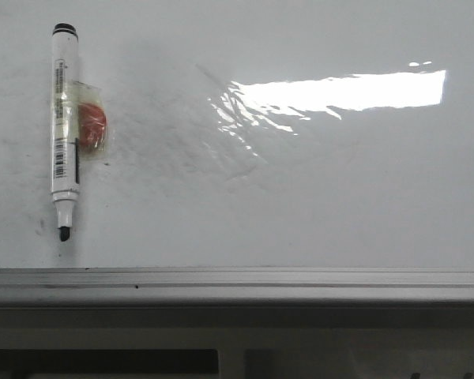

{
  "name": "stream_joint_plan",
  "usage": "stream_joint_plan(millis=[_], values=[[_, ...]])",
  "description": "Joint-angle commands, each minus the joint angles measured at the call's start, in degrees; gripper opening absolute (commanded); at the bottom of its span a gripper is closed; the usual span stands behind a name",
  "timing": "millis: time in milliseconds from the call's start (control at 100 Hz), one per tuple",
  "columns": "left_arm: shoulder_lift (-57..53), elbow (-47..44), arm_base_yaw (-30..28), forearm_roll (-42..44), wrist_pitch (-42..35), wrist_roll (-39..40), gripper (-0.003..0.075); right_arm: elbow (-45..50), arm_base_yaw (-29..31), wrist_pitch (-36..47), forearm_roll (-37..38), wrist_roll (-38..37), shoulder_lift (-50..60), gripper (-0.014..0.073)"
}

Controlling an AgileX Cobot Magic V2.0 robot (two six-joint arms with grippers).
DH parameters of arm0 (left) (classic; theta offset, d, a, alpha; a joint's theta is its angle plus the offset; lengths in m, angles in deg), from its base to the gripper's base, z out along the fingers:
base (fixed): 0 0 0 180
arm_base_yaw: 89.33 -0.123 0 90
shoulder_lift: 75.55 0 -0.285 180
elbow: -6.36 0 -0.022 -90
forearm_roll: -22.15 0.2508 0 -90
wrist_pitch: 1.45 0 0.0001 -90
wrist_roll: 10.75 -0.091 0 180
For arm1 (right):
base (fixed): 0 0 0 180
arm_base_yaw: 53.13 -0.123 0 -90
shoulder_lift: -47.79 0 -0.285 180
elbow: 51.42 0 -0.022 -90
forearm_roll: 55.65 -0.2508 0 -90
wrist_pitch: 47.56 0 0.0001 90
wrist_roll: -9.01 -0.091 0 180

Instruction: Write number 8 on whiteboard

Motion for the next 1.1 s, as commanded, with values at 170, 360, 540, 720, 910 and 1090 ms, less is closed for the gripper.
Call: stream_joint_plan(millis=[170, 360, 540, 720, 910, 1090], values=[[-1.60, -2.21, 0.02, -0.23, -5.88, 0.62, -0.0020, 0.68, 0.23, 16.68, 1.32, 0.48, 1.27, -0.0063], [-1.60, -2.21, 0.02, -0.51, -7.92, 0.62, -0.0020, 0.68, 0.23, 28.99, 1.05, 0.48, 1.27, -0.0063], [-1.60, -2.21, 0.02, -0.86, -13.03, 0.62, -0.0020, 0.68, 0.23, 34.30, 1.05, 0.48, 1.27, -0.0063], [-1.35, 0.09, 0.02, -3.71, -13.17, 0.62, -0.0021, -2.60, 0.23, 28.68, 1.26, -2.77, 0.82, -0.0063], [4.53, 7.98, 0.02, -3.82, -4.95, 0.62, -0.0021, -11.03, -0.47, 11.79, -0.24, -5.51, -4.64, -0.0063], [10.37, 13.64, 0.02, -3.82, -6.24, 0.62, -0.0020, -16.97, -0.82, 2.05, -5.66, -5.51, -10.19, -0.0063]])
